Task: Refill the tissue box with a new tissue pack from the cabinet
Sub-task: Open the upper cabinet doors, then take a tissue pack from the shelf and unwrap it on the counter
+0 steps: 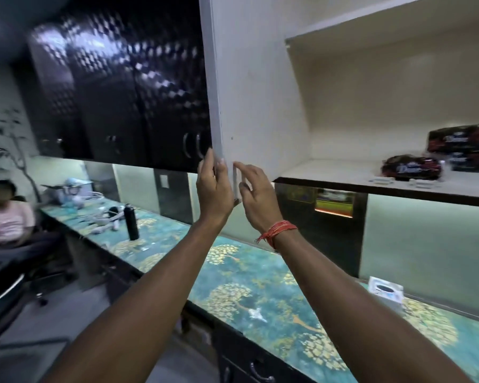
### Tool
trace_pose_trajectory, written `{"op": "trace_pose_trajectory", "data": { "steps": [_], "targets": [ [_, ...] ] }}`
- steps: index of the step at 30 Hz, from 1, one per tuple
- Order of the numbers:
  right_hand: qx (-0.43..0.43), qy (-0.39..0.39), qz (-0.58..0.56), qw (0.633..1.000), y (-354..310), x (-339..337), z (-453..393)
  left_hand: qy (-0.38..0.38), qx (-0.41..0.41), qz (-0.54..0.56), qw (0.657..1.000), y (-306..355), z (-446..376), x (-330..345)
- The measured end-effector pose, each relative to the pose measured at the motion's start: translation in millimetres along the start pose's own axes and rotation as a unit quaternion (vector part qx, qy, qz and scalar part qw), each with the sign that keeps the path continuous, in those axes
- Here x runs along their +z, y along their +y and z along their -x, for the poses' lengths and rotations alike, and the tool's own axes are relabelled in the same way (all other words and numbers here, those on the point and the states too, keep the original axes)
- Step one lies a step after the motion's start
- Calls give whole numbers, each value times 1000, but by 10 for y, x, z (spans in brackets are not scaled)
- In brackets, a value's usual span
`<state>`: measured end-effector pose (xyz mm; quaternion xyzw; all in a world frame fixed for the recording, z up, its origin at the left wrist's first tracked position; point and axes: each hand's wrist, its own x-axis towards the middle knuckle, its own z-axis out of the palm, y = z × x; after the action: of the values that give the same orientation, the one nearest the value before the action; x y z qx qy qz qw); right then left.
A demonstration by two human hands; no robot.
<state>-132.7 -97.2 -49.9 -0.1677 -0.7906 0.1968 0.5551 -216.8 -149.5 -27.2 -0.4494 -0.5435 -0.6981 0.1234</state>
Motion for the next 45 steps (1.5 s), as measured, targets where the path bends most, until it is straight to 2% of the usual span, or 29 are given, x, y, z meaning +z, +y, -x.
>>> {"op": "trace_pose_trajectory", "data": {
  "steps": [5,10,14,18,20,22,24,26,28,30,31,33,37,42,45],
  "targets": [
    [1,-82,103,991,23,677,-262,-21,-42,-71,996,-384,-344,-455],
    [-11,-132,153,979,74,989,-444,-53,-74,-121,988,-795,-814,-632],
    [-21,-136,152,979,116,1066,-508,-55,-77,-143,985,-916,-954,-629],
    [-17,-106,104,989,128,1010,-580,-21,-66,-156,985,-953,-949,-549],
    [-7,-63,62,996,170,907,-603,35,-4,-199,979,-885,-886,-509],
    [16,-16,33,999,242,736,-614,101,110,-262,953,-741,-804,-425],
    [44,24,30,998,329,495,-611,119,210,-281,929,-597,-761,-230],
    [59,50,59,995,427,185,-580,79,258,-236,934,-471,-728,75],
    [74,69,100,990,545,-192,-537,-10,240,-146,960,-334,-645,457],
    [95,93,147,980,671,-624,-495,-113,131,-33,984,-163,-531,857],
    [109,105,169,974,736,-848,-473,-158,64,9,985,-78,-476,1053],
    [145,131,204,959,860,-1291,-437,-227,-16,60,972,50,-369,1465],
    [229,174,243,926,1155,-2086,-388,-338,-46,99,935,220,-100,2304],
    [271,190,302,894,1638,-2748,-447,-388,-64,117,912,362,139,3151],
    [277,212,348,870,1955,-3048,-575,-417,-89,88,900,399,139,3576]
  ]
}}
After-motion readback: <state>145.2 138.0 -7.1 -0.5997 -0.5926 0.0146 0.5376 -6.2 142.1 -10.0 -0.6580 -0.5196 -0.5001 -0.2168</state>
